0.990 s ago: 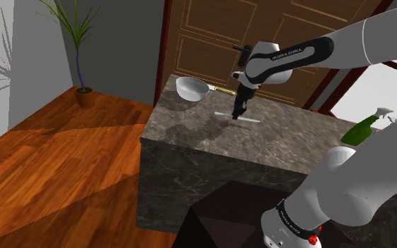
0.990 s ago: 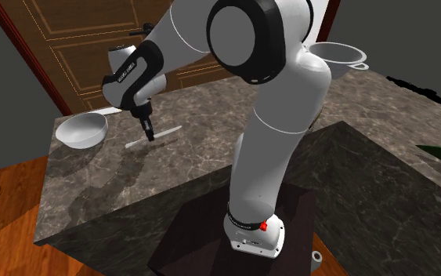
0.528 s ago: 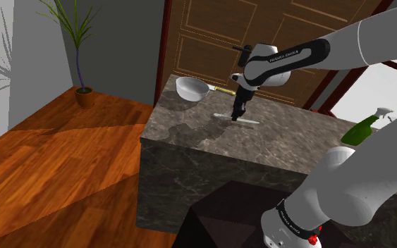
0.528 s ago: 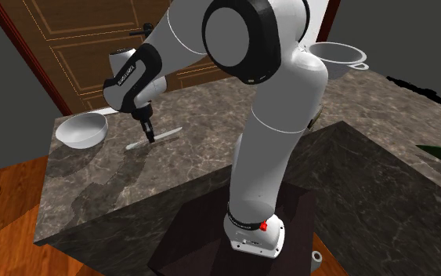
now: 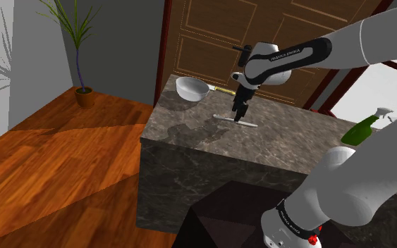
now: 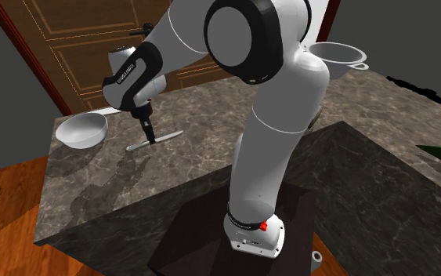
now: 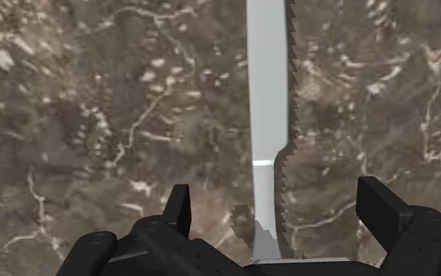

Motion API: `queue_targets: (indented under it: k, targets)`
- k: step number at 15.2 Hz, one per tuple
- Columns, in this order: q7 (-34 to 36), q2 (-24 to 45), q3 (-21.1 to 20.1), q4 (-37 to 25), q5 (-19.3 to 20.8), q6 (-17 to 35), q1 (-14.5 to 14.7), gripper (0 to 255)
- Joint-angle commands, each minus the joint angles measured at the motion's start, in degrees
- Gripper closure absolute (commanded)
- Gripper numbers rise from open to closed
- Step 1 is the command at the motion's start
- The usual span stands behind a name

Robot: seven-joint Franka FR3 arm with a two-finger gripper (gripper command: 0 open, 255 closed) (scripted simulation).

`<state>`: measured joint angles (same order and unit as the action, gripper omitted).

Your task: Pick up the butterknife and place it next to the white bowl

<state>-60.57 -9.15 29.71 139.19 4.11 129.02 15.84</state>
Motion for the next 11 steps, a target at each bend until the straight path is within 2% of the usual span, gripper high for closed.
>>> queue_targets:
  k: [1, 3, 11]
  targets:
    - [0.7, -1.9, -0.4, -1.6, 0.9, -3.3, -0.2, 0]
    - [1.3, -3.8, -0.8, -3.6, 1.6, -7.1, -0.3, 0]
    - [1.3, -3.8, -0.9, -3.6, 1.6, -7.1, -0.3, 0]
